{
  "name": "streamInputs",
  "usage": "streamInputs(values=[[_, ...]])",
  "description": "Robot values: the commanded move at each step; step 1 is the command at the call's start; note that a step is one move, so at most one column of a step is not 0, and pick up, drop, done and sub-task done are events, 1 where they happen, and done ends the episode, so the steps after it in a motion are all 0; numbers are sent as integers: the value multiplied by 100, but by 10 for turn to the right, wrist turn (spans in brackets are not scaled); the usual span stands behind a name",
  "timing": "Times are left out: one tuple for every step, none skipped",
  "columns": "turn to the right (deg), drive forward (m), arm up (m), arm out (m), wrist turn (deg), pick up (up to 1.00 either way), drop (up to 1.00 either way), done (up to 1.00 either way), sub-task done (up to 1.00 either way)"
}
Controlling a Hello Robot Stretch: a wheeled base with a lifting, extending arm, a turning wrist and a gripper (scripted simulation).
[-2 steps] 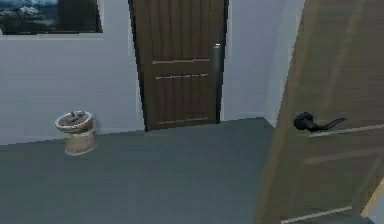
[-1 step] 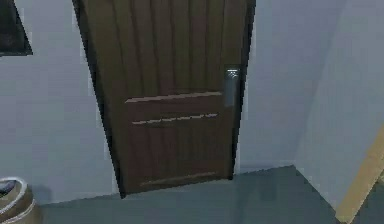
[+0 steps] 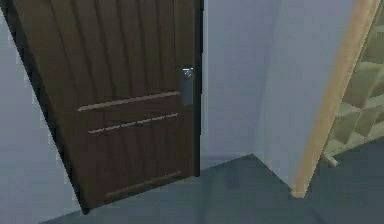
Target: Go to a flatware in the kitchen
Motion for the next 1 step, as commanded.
streamInputs(values=[[0, 55, 0, 0, 0, 0, 0, 0, 0]])
